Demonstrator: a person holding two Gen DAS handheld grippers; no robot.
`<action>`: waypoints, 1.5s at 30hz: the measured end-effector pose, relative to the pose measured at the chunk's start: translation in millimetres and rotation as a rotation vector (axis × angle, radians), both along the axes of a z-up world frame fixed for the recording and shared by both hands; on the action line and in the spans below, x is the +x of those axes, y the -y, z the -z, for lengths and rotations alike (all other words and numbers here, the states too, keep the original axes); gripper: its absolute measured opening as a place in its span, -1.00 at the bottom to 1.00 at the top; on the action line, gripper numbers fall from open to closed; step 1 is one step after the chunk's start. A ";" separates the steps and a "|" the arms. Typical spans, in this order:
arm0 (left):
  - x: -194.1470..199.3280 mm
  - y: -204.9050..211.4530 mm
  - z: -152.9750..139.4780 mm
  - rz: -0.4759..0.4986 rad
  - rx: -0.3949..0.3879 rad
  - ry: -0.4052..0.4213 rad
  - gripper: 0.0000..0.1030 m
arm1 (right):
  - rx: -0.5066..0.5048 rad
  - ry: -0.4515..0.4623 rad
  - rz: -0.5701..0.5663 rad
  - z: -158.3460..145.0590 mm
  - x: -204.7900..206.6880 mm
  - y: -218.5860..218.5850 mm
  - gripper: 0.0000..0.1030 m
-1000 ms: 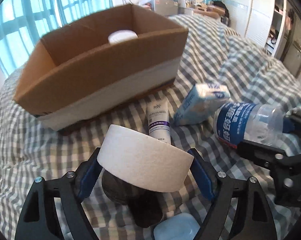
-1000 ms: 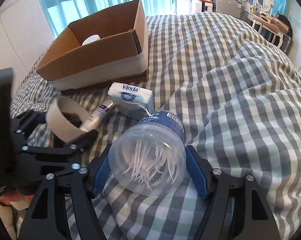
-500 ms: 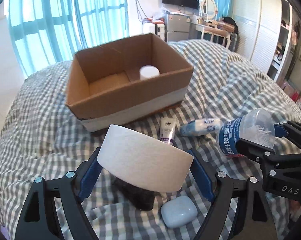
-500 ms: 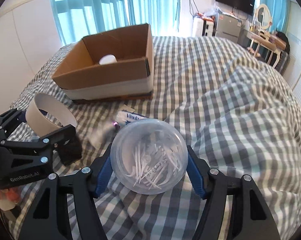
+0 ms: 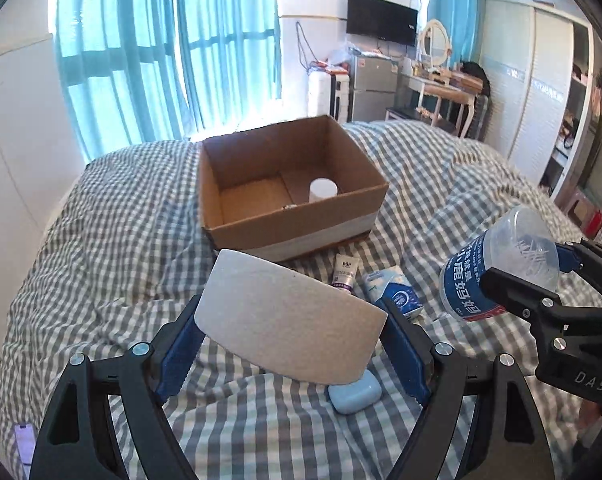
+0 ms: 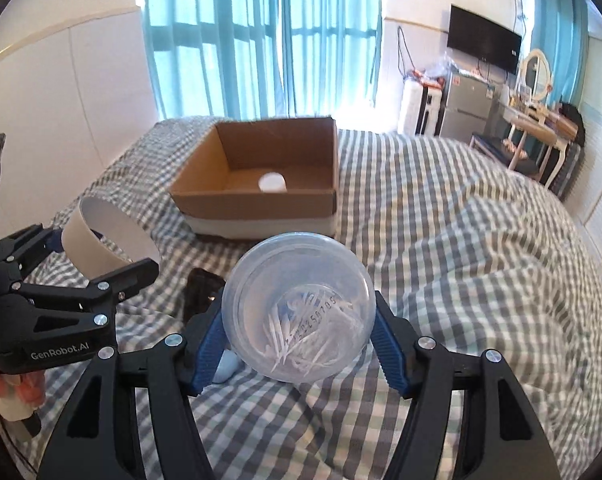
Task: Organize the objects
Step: 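Carry the tape roll and swab bottle into the box and release both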
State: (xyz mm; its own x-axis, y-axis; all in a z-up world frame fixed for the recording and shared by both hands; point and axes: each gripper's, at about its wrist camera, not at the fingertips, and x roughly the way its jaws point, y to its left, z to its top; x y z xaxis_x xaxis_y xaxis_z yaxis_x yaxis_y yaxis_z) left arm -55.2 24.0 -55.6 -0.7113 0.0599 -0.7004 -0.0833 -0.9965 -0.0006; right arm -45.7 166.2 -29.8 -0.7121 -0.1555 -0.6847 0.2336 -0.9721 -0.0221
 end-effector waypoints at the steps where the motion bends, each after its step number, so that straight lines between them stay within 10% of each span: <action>1: 2.5 2.9 -4.6 -0.009 0.006 -0.001 0.65 | 0.007 -0.017 -0.005 -7.7 2.9 3.4 0.26; 25: -102.4 47.9 -98.9 -0.083 0.032 -0.118 0.65 | -0.010 -0.188 -0.118 -114.1 -116.8 52.1 0.25; 38: -207.0 47.8 -30.0 -0.117 -0.023 -0.024 0.65 | -0.063 -0.099 -0.100 -55.2 -233.1 63.1 0.25; 45: -239.9 50.6 19.1 -0.129 0.071 0.009 0.65 | -0.060 -0.036 -0.076 -1.8 -283.1 62.2 0.25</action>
State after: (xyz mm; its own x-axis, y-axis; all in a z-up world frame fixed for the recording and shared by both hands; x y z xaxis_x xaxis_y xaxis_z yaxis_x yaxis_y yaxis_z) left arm -295.0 -26.5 -74.7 -0.7098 0.0182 -0.7042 0.0458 -0.9964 -0.0718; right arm -328.8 104.0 -28.0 -0.7202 -0.2499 -0.6471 0.3072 -0.9513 0.0256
